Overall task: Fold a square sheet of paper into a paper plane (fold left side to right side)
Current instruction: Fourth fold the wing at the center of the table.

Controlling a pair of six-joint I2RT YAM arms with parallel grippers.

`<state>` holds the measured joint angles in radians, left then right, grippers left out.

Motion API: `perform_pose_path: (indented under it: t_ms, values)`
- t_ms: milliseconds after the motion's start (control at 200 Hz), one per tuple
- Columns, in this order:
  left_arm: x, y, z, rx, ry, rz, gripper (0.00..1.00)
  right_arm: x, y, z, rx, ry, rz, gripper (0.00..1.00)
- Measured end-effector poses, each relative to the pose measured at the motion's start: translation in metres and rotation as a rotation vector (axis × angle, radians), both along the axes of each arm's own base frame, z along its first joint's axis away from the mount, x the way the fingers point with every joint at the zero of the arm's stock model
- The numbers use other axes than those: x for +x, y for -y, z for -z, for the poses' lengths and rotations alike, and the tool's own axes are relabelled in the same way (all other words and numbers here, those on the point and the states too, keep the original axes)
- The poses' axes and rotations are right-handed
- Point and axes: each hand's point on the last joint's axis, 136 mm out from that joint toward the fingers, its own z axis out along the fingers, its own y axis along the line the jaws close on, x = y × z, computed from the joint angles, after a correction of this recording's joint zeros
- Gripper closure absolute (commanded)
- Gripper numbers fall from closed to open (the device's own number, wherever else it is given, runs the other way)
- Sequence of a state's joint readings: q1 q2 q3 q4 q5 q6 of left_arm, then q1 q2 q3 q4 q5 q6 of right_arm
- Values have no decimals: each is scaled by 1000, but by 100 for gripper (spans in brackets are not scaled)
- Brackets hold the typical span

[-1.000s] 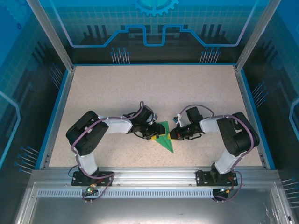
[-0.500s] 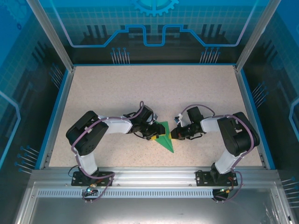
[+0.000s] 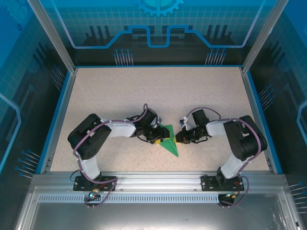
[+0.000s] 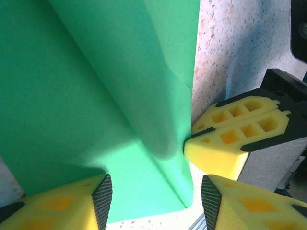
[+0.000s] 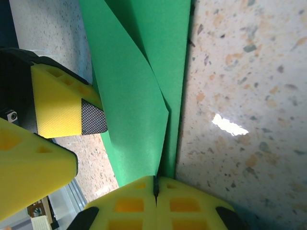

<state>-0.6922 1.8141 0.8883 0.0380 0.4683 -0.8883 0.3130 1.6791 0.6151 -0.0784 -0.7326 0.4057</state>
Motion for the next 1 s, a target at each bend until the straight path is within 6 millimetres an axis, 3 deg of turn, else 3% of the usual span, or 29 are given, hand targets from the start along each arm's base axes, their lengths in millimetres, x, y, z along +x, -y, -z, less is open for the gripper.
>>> perform_pose_path:
  t_ms: [1000]
  values:
    - [0, 0, -1, 6, 4, 4, 43, 1, 3, 4, -43, -40, 34, 99]
